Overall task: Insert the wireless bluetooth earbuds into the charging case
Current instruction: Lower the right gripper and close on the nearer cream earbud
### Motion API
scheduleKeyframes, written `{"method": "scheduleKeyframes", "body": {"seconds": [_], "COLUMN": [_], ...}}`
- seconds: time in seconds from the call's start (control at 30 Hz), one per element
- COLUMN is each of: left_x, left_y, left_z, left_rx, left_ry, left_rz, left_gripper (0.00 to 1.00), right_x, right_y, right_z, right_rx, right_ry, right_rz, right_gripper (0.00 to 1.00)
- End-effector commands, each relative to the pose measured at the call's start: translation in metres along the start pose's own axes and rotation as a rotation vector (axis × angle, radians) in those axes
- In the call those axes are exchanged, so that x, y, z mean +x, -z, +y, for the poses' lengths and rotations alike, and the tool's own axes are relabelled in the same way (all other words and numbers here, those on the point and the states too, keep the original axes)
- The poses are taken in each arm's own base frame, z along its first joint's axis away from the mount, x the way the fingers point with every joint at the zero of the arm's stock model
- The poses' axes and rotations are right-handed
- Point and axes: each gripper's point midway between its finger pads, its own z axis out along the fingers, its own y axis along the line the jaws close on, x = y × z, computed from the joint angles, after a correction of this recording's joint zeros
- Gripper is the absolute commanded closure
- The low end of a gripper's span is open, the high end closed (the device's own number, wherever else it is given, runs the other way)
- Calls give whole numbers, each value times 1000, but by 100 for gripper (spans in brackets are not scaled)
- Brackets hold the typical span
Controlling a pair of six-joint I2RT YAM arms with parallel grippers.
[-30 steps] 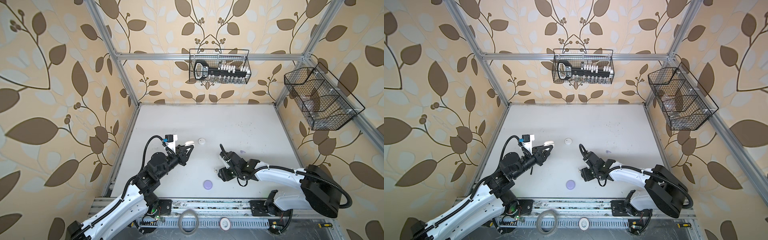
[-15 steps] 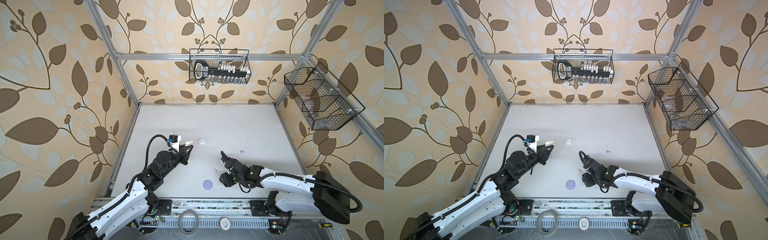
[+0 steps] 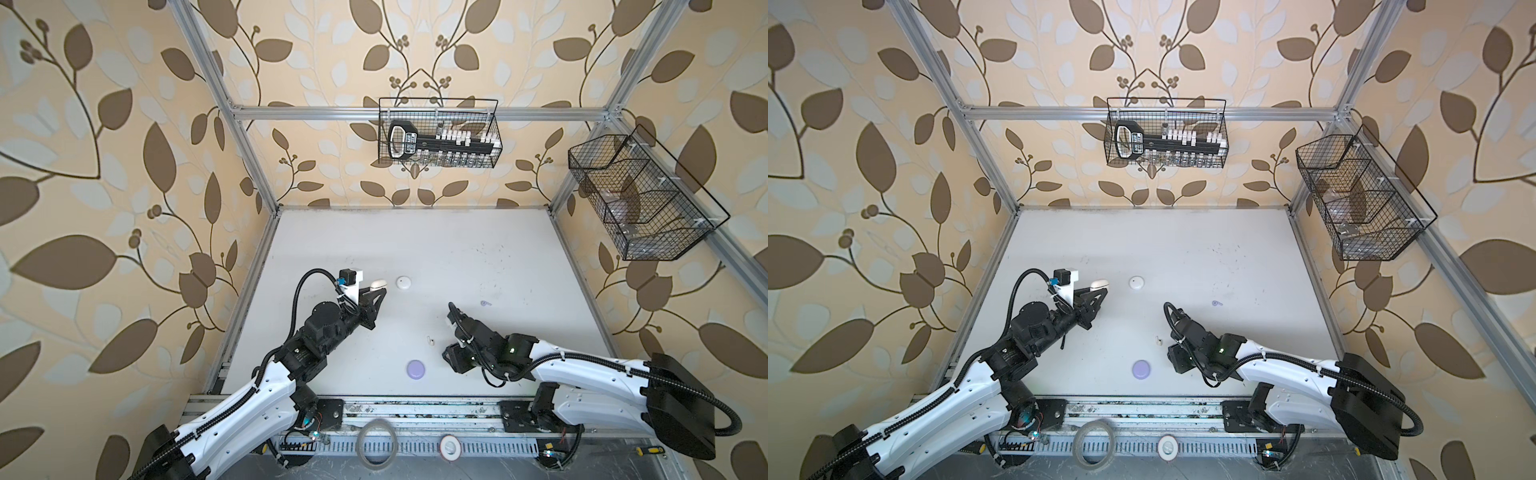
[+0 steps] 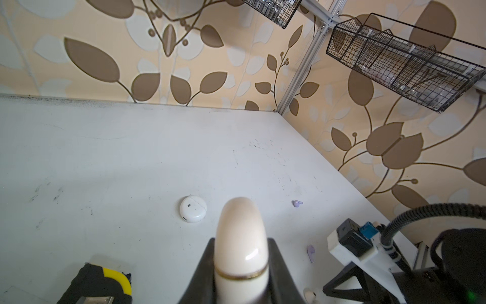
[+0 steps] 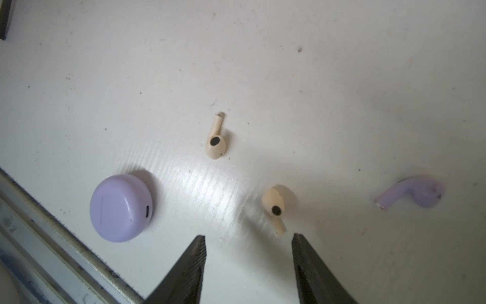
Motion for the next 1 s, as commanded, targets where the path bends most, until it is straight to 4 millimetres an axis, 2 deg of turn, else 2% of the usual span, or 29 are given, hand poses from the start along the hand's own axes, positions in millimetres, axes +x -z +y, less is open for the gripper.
{"method": "scheduleKeyframes", "body": {"seconds": [0.0,0.37,0.6,0.77,0.97], "left_x": [-14,-15,-17,-17,-18], "left_y": [3,4,6,7,8], "left_z": [-5,-7,-8,-9,-10], "left_rx": [15,26,34,35,42], "left_ry": [-21,-19,-16,-15,-14], "left_rz": [-60,-61,-68,-69,-71], "left_gripper": [100,100,100,100,100], "right_x": [5,16,19,12,-7], "right_y": [-6,-18,-18,-10,8], "right_z": [-6,4,15,9,-2], "right_rx": [34,25,2,42,106], "right_ry": [12,34,42,44,57], "right_rz": [25,78,75,46,-2], "right_gripper": [45,47,56,58,56]}}
